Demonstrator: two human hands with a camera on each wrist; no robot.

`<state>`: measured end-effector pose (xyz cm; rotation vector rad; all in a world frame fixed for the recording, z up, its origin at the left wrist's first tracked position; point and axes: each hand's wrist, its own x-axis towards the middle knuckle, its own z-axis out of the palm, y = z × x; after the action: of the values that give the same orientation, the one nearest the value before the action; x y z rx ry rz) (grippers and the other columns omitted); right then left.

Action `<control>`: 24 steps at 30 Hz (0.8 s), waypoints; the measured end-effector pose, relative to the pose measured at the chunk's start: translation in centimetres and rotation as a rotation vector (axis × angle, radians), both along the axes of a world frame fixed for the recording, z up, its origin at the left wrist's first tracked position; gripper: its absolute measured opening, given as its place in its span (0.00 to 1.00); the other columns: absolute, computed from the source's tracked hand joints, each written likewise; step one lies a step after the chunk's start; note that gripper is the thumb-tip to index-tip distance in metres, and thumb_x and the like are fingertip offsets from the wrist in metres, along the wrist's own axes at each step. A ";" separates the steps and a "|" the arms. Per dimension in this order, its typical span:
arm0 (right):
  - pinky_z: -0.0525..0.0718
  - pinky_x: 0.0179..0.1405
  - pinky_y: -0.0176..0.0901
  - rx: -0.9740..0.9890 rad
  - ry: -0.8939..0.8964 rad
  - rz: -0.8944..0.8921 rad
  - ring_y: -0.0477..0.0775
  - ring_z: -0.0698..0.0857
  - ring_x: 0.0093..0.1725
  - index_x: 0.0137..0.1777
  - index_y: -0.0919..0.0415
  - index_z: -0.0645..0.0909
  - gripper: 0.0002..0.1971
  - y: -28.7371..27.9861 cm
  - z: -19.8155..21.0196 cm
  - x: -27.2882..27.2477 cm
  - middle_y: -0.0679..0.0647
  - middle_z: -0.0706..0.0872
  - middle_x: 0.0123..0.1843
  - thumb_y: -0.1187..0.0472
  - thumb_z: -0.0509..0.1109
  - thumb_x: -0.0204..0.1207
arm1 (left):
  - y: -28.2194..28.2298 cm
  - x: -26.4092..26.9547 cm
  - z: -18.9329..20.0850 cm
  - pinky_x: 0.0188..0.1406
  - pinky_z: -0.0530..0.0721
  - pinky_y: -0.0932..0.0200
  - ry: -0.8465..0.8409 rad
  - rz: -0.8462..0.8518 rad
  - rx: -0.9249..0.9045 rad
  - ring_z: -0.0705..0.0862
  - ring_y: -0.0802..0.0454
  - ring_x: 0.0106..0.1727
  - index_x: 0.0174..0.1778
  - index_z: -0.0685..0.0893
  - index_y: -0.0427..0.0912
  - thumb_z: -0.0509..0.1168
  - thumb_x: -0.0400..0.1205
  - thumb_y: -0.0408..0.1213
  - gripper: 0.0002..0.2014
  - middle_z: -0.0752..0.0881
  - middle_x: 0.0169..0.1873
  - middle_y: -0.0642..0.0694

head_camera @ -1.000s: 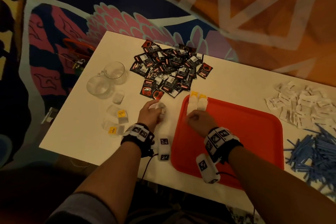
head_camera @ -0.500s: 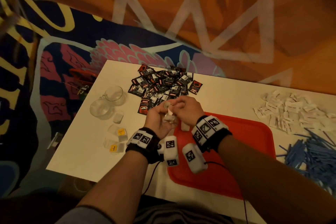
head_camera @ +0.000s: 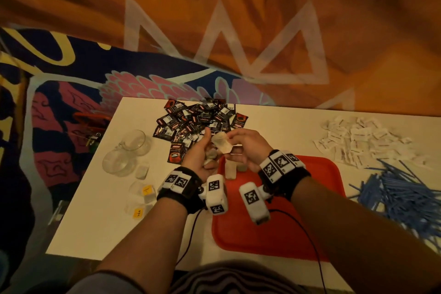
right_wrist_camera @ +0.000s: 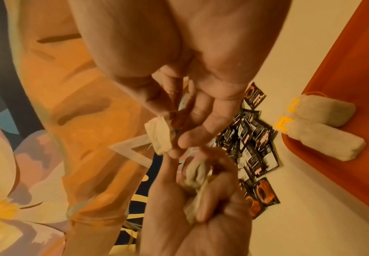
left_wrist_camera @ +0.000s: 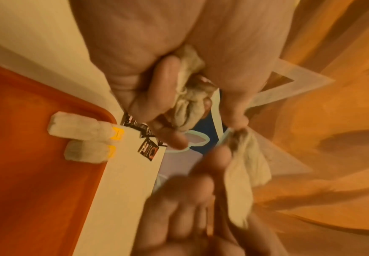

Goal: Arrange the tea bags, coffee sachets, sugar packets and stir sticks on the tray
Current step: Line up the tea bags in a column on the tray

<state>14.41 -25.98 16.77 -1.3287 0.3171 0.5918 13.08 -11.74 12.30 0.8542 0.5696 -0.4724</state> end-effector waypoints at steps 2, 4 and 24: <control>0.86 0.32 0.43 -0.017 -0.004 0.000 0.57 0.88 0.35 0.41 0.61 0.80 0.12 -0.9 0.0 0.2 0.60 0.87 0.40 0.77 0.60 0.77 | 0.6 -0.1 -0.6 0.09 0.61 0.68 -0.019 0.051 0.187 0.68 0.59 0.17 0.44 0.82 0.42 0.69 0.78 0.57 0.19 0.77 0.29 0.47; 0.85 0.30 0.42 -0.026 0.006 -0.014 0.60 0.89 0.36 0.42 0.62 0.80 0.12 -1.7 -0.2 0.4 0.62 0.87 0.42 0.77 0.60 0.77 | 0.8 -0.1 -0.7 0.14 0.66 0.65 -0.147 0.095 0.430 0.71 0.57 0.21 0.44 0.80 0.44 0.73 0.79 0.49 0.13 0.77 0.32 0.47; 0.84 0.52 0.41 -0.472 -0.581 0.163 0.49 0.85 0.53 0.52 0.43 0.84 0.13 -4.2 -1.2 1.9 0.47 0.86 0.56 0.58 0.79 0.71 | -0.3 0.9 2.1 0.35 0.73 0.76 -0.804 -0.247 1.191 0.82 0.72 0.34 0.46 0.91 0.46 0.71 0.83 0.37 0.04 0.85 0.32 0.61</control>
<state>16.31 -30.17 15.58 -1.9260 -0.1431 0.2445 13.95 -12.01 14.40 2.1294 -0.0797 0.0809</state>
